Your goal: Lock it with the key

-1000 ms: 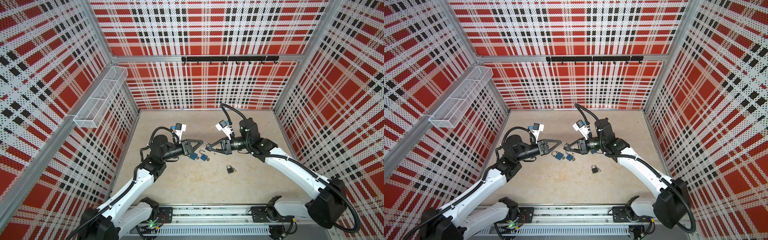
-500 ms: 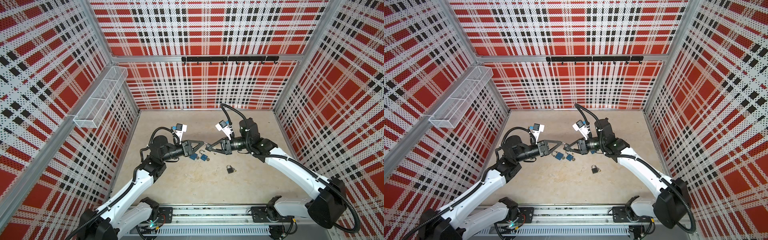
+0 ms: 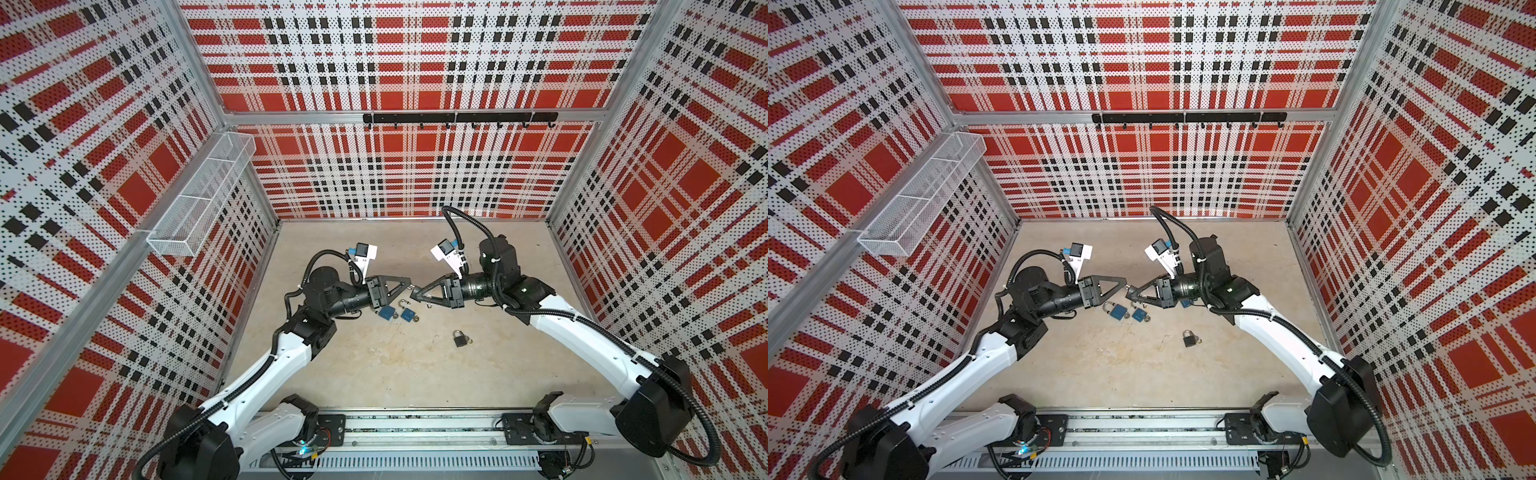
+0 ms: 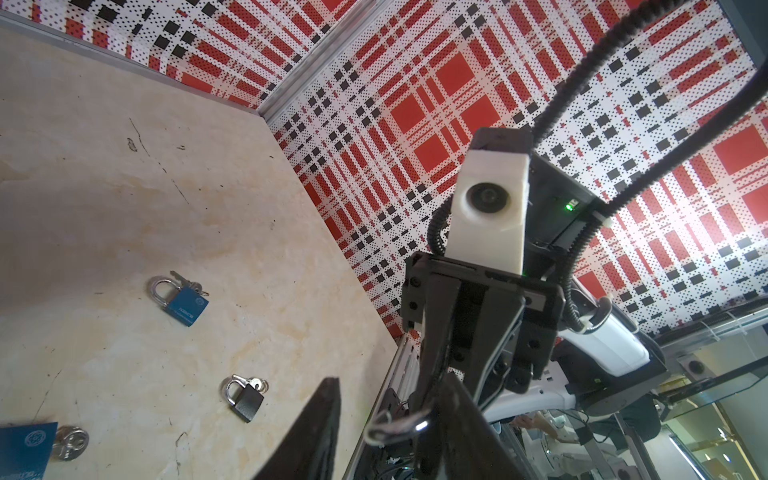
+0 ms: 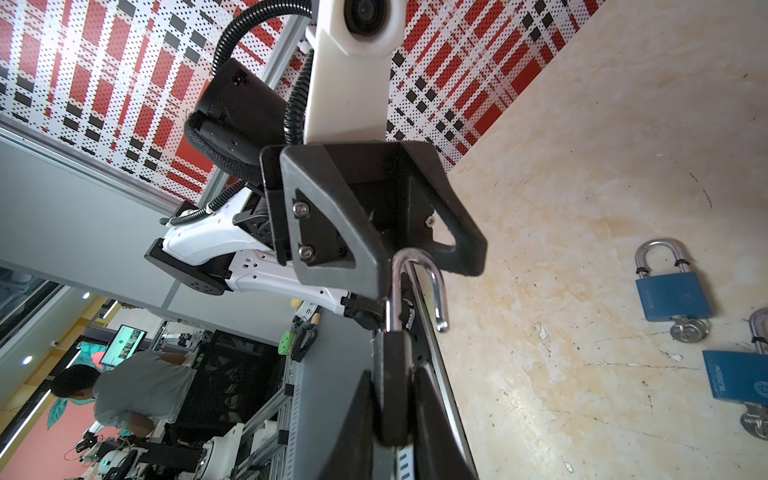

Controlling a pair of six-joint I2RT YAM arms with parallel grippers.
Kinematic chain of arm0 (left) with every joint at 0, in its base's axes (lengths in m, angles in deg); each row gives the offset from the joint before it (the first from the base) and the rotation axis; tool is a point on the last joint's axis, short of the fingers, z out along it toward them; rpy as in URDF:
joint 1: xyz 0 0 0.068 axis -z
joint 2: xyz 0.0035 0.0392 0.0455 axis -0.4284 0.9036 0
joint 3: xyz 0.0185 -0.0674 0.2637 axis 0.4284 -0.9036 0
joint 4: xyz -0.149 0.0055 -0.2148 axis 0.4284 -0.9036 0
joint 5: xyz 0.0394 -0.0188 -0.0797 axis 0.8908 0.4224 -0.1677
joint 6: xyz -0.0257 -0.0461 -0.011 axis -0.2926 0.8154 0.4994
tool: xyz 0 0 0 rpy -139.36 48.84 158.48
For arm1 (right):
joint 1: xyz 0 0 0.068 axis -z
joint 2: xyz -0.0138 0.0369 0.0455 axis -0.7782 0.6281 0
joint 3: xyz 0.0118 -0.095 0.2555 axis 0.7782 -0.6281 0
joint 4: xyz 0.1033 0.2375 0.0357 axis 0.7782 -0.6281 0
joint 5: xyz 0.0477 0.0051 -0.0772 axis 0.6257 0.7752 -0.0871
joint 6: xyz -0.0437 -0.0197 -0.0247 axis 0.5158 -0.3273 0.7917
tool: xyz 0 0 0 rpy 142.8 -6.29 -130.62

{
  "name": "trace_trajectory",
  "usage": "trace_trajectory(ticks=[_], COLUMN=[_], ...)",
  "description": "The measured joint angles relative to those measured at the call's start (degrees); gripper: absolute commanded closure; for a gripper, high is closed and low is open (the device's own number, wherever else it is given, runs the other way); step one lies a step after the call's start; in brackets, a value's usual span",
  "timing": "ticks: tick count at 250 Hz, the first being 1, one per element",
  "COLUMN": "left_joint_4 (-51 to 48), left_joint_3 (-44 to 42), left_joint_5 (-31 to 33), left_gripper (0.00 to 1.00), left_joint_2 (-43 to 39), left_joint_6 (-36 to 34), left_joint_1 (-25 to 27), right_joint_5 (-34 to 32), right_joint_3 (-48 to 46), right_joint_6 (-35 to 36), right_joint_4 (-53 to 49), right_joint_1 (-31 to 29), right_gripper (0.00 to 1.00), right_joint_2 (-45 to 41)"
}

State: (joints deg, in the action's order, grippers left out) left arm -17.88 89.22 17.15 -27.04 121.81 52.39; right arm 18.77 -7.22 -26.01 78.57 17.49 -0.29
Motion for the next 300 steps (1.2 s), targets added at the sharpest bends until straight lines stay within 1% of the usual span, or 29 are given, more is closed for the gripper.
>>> trace_trajectory(ticks=[30, 56, 200, 263, 300], left_joint_4=[0.8, 1.0, 1.4, 1.5, 1.6], left_joint_3=[0.0, 0.0, -0.9, -1.7, -1.7], left_joint_5=[-0.3, -0.4, -1.2, -2.2, -2.3], left_gripper=[0.73, 0.75, 0.77, 0.80, 0.84], left_joint_2=[0.0, 0.0, -1.3, -1.7, -1.8], left_joint_6=[0.5, 0.7, 1.1, 1.4, 1.8], left_joint_1=[0.2, 0.2, -0.9, -1.1, -1.1], right_joint_5=[0.0, 0.0, 0.0, 0.0, -0.1], right_joint_3=[0.0, 0.0, 0.0, 0.4, 0.4], right_joint_6=[0.0, 0.0, 0.3, 0.3, 0.3], right_joint_4=[0.0, -0.1, -1.0, -1.2, -1.4], right_joint_1=[0.0, 0.0, 0.0, 0.0, 0.0], right_gripper=[1.00, 1.00, 1.00, 1.00, 1.00], right_joint_2=[0.0, 0.1, 0.1, 0.1, 0.1])
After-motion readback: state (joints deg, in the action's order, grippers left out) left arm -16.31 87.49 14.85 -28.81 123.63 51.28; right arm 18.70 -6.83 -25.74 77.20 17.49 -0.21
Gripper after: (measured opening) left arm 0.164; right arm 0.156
